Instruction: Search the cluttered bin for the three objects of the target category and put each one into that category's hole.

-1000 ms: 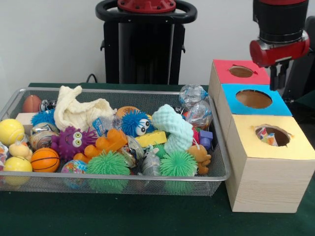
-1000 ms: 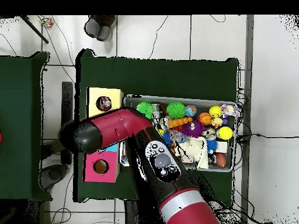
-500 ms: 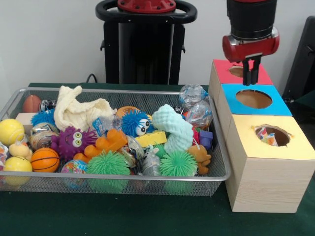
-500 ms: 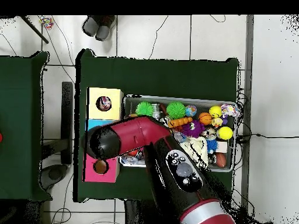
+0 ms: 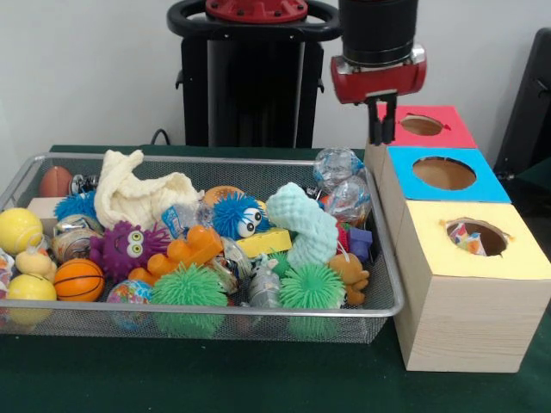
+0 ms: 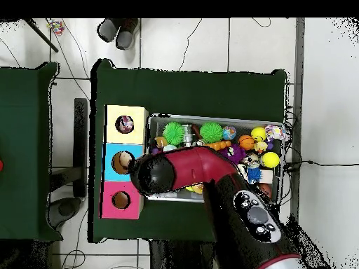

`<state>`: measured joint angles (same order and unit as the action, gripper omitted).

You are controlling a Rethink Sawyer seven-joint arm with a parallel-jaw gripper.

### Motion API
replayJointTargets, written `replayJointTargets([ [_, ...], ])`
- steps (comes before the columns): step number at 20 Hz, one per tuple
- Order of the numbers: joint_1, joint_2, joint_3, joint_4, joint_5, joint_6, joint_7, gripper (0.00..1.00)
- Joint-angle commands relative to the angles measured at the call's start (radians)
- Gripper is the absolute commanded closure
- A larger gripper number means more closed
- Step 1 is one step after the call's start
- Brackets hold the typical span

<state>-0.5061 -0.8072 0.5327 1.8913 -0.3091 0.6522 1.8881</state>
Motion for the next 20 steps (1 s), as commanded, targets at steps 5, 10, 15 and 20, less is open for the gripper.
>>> replayJointTargets([
  [5, -0.075, 0.003, 0.014, 0.039, 0.003, 0.042, -0.029, 1.0],
  [10, -0.082, 0.044, 0.028, 0.062, 0.005, -0.003, -0.012, 1.0],
  [15, -0.095, 0.016, 0.036, 0.096, 0.023, 0.003, -0.006, 1.0],
  [20, -0.126, 0.029, 0.032, 0.041, 0.005, 0.059, -0.067, 1.0],
])
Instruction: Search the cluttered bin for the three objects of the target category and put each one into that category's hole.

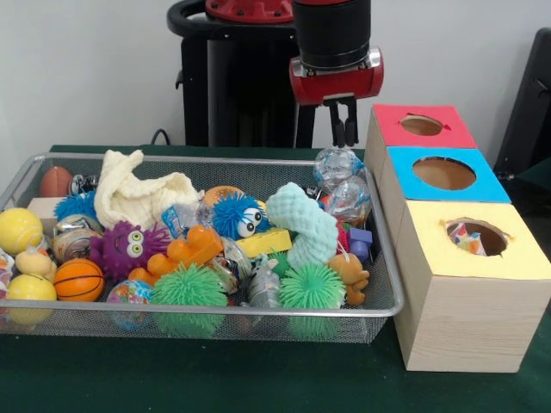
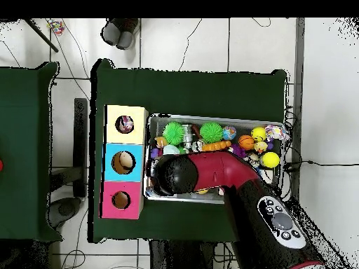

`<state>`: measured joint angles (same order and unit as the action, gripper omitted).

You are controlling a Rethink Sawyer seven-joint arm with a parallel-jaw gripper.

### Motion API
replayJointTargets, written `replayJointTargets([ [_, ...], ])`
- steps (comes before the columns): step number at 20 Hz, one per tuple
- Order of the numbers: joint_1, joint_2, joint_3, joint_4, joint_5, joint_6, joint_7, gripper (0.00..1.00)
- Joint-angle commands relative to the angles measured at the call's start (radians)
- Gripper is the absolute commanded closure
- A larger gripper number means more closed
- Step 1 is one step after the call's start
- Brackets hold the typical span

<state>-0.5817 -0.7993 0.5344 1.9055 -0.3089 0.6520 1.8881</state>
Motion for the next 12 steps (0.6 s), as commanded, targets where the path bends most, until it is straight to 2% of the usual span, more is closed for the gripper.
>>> replayJointTargets([
  [1, -0.059, 0.021, 0.03, 0.009, -0.001, 0.08, -0.087, 1.0],
  [6, -0.088, 0.031, 0.032, -0.099, -0.04, 0.193, -0.19, 1.0],
  [12, -0.111, 0.04, 0.065, -0.189, -0.086, 0.31, -0.291, 1.0],
])
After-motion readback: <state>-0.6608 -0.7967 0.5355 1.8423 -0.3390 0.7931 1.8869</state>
